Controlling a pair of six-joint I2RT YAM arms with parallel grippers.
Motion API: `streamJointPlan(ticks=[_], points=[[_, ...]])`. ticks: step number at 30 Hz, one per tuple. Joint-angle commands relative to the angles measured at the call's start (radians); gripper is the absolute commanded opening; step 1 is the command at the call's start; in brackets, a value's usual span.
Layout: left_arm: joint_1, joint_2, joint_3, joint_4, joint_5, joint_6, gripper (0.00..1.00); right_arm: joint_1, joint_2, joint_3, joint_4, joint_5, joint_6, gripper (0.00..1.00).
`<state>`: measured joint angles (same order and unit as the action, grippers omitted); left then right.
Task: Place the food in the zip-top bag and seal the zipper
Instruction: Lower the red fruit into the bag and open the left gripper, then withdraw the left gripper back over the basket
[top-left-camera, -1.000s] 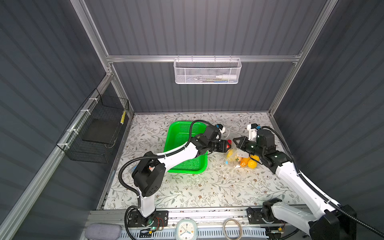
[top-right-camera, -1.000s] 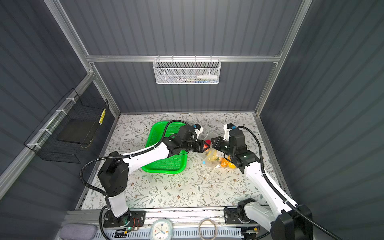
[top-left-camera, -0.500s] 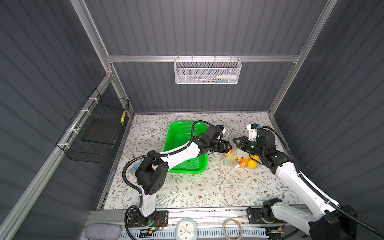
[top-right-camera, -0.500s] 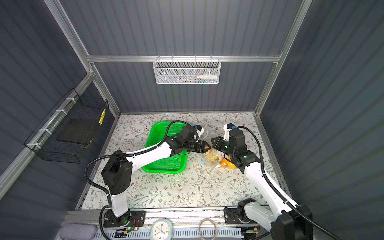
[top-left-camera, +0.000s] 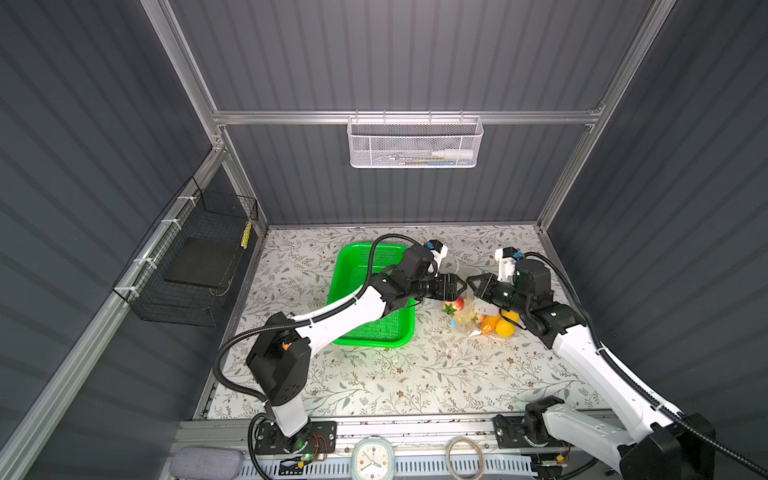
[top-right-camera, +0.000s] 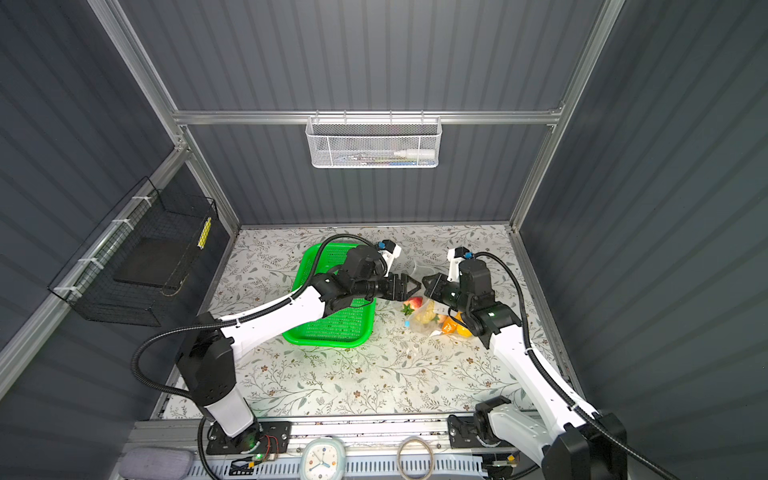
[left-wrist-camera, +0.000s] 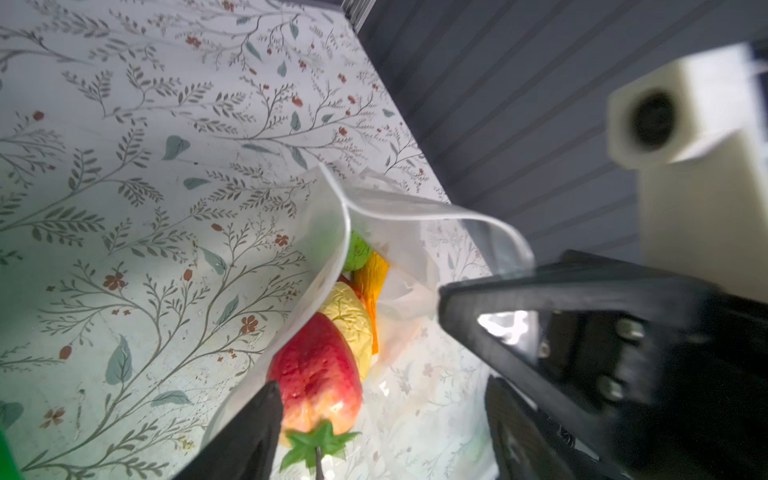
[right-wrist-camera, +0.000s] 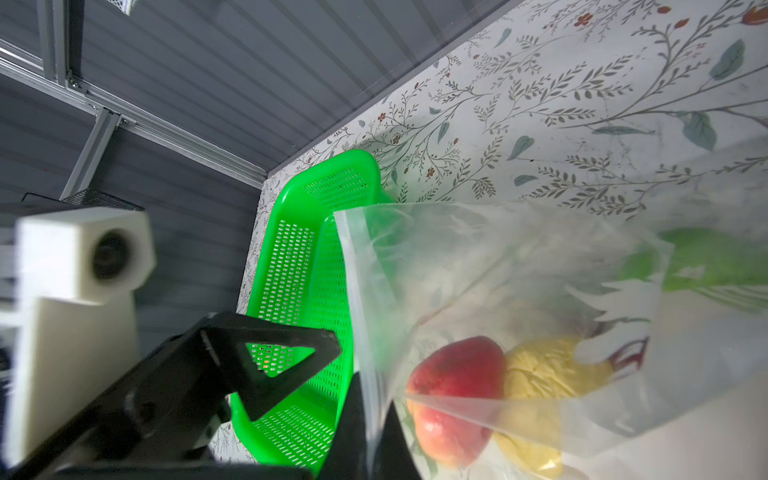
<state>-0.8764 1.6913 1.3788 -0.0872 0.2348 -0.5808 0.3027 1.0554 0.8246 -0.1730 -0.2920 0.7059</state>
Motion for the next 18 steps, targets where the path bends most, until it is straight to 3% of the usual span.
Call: streamJointPlan(ticks=[1,6,11,13,18], points=[[0.008,-0.058,-0.038,0.058,-0.011,0.002,0.82,0.003,-0.015,0.001,-0.005,-0.009,-0.021,0.00],[0.046,-0.111,-0.058,0.010,-0.076,0.041,0.85,0.003,-0.017,0.005,-0.012,-0.010,-0.023,0.00],[0.151,-0.149,-0.092,-0.017,-0.055,0.042,0.90,0.003,-0.017,0.008,-0.023,-0.006,-0.029,0.00],[0.190,-0.160,-0.097,-0.040,-0.059,0.058,0.97,0.003,-0.017,0.010,-0.023,-0.005,-0.028,0.00],[0.223,-0.130,-0.043,-0.200,-0.197,0.154,1.00,0.003,-0.002,0.013,-0.017,-0.010,-0.028,0.00]])
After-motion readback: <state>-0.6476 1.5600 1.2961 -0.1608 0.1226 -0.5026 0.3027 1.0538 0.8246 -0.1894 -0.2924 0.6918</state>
